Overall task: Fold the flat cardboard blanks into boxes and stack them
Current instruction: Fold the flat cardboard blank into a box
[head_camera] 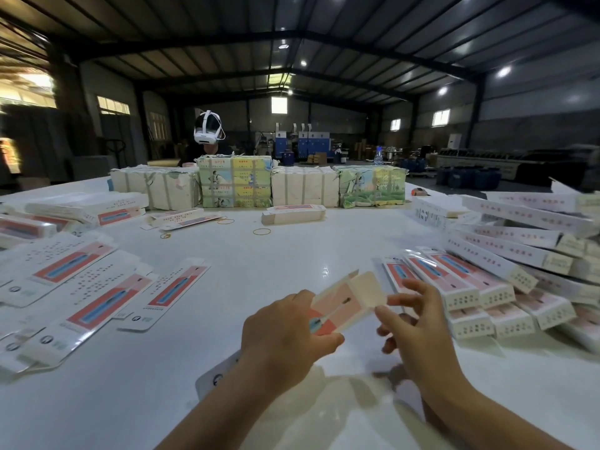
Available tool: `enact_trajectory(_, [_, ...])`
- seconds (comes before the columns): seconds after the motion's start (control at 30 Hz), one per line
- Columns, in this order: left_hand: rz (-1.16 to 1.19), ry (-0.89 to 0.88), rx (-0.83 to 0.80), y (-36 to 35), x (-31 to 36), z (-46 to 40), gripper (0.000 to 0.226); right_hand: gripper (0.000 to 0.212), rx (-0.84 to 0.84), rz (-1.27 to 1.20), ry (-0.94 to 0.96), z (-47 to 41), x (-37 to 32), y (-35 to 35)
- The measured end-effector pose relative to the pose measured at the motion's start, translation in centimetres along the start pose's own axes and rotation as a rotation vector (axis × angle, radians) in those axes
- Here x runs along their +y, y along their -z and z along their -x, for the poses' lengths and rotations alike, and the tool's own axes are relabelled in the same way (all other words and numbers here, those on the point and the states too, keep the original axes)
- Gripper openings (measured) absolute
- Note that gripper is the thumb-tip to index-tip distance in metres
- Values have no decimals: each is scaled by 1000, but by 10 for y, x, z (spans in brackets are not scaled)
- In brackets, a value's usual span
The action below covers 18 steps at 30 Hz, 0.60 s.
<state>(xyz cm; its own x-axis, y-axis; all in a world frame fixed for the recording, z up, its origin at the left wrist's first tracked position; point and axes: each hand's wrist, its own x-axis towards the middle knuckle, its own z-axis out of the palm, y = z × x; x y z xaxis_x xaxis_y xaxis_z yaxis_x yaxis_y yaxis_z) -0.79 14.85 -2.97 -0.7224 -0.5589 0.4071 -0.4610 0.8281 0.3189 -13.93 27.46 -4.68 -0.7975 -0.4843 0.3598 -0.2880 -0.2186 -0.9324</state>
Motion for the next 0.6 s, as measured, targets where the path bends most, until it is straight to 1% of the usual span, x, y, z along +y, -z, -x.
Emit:
enact_trajectory(0.07, [5, 30, -5, 1, -3, -1, 48, 29, 56, 71, 40, -2, 1, 4])
enact_trajectory(0.1, [5, 44, -7, 1, -4, -1, 48, 22, 44, 118, 57, -2, 1, 4])
enact_trajectory(0.13, [4, 52, -8, 1, -5, -1, 48, 21, 13, 143, 75, 0, 1, 3])
enact_trajectory(0.23, [3, 56, -15, 1, -5, 0, 52, 31, -89, 154, 121, 6, -1, -4])
enact_trajectory(0.27, [2, 54, -23, 1, -4, 0, 53, 32, -119, 164, 133, 7, -1, -5])
enact_trajectory(0.37, [-29, 33, -60, -2, 0, 3, 54, 23, -201, 236, 160, 10, 0, -8])
enact_trajectory(0.43, [-34, 32, -81, -2, 2, 3, 52, 23, -197, 250, 157, 10, 1, -8])
enact_trajectory(0.47, [-29, 35, -93, -2, 3, 3, 50, 25, -190, 235, 151, 9, 1, -7])
enact_trajectory(0.5, [-25, 35, -103, -2, 3, 3, 50, 31, -190, 201, 128, 9, 1, -7])
enact_trajectory(0.57, [-27, 25, -120, -1, 3, 4, 49, 57, -219, 122, 47, 7, 2, -7])
enact_trajectory(0.6, [-29, 20, -132, -1, 4, 4, 50, 64, -237, 134, 30, 7, 3, -7])
